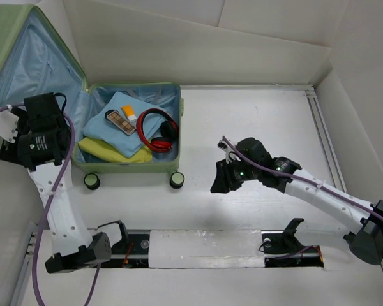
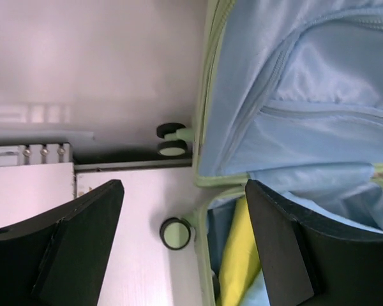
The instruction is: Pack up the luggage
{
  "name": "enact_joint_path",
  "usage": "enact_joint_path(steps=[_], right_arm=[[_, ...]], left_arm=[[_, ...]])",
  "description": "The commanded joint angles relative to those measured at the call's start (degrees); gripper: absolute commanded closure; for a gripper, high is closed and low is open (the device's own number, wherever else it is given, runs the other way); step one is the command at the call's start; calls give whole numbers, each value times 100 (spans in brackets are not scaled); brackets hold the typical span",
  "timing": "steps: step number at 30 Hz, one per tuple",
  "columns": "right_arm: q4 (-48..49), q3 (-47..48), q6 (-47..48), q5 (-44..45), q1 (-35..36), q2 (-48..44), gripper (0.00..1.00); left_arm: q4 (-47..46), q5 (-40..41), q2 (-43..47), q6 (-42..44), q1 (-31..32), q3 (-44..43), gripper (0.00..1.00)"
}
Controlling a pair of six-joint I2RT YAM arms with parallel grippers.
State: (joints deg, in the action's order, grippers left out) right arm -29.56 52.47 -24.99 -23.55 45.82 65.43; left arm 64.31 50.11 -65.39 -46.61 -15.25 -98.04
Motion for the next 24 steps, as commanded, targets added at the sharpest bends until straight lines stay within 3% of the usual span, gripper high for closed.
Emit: enact_joint_path(steps=[1,6,7,9,20,22,23,24], right_arm=[[29,220,118,79,146,-179,59],[-76,273,170,281,278,-180,59],[-76,273,170,377,278,-180,59],[-128,325,170,465,330,-180,59],[-129,440,223,527,384,-48,59],[-129,388,223,527,384,-48,59],[-129,387,223,588,384,-48,59],[-129,387,223,588,384,-48,59]], left_arm=[[-15,754,-404,37,-14,-302,27],[-15,739,-1212,432,-83,-1532,30],[-15,363,-1387,573,-806,-1734,32],[-15,-209,-1389,662,-1452,-1833,33],[-235,-45,-1354,846,-1455,-1622,33],[-174,-98,-1669,847,-1455,-1989,36],[-104,-159,-1844,794,-1455,-2226,49],[-103,-159,-1916,794,-1455,-2228,49]])
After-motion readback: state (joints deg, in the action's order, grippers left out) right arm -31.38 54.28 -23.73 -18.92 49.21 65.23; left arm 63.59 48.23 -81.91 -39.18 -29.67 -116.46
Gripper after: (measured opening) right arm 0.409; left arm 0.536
